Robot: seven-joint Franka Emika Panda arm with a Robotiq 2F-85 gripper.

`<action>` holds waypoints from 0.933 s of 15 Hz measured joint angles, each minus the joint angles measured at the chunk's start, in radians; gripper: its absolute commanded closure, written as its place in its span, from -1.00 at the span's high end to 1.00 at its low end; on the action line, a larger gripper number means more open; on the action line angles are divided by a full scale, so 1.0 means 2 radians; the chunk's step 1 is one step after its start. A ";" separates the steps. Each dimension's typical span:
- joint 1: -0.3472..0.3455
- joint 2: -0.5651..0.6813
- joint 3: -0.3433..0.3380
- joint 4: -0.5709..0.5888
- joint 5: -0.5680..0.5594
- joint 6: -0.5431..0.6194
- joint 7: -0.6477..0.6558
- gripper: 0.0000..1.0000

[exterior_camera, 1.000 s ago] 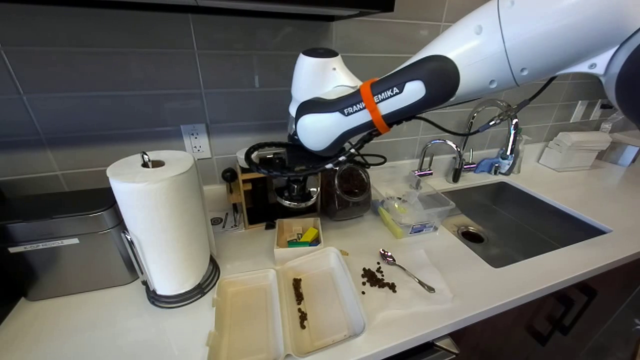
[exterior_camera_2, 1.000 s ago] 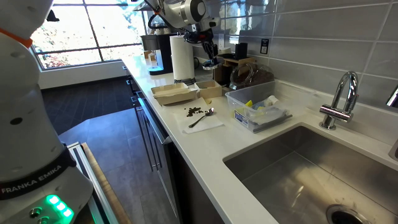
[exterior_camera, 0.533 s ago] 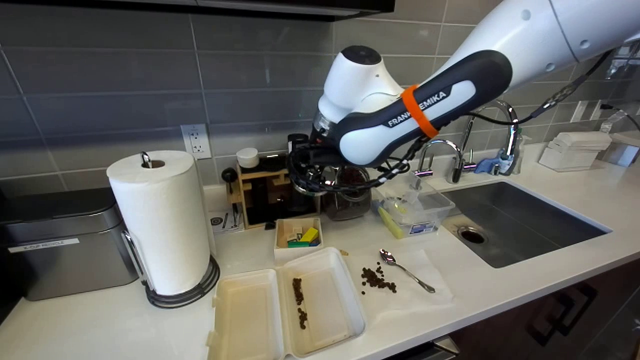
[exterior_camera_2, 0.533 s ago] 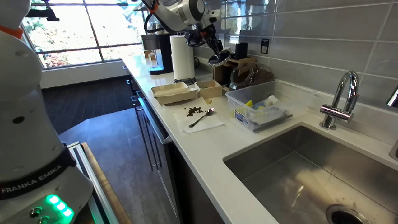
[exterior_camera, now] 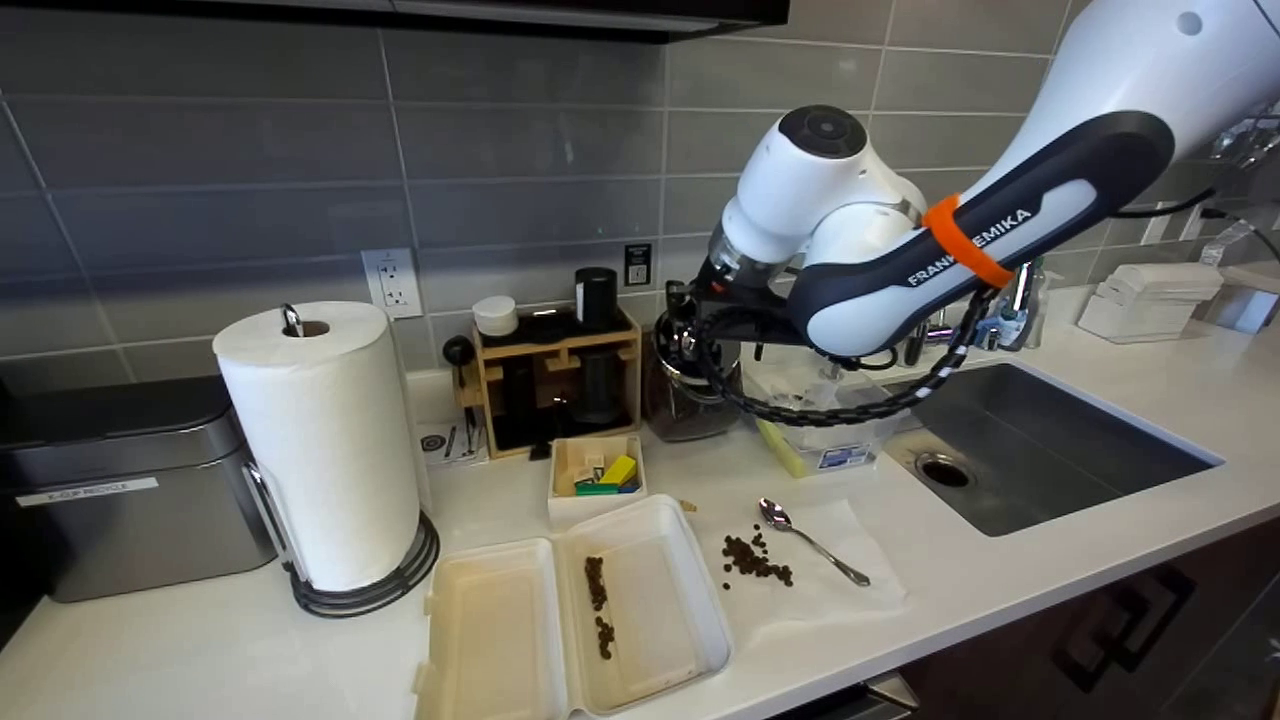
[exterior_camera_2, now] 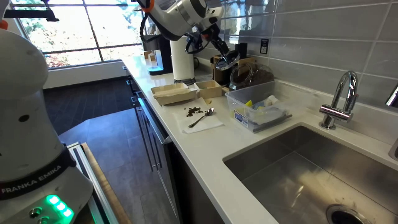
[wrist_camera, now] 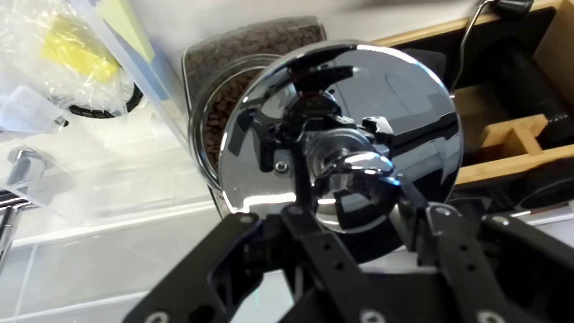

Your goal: Put the silver lid on the glass container.

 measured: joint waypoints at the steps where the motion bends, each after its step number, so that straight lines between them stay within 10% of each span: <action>1: 0.001 -0.004 -0.003 -0.006 -0.002 0.002 0.002 -0.08; 3: 0.003 -0.006 -0.003 -0.008 -0.003 0.002 0.005 -0.08; 4: 0.005 -0.006 -0.003 -0.008 -0.003 0.002 0.006 -0.58; 14: 0.001 0.029 -0.028 -0.007 -0.011 0.074 0.003 -0.58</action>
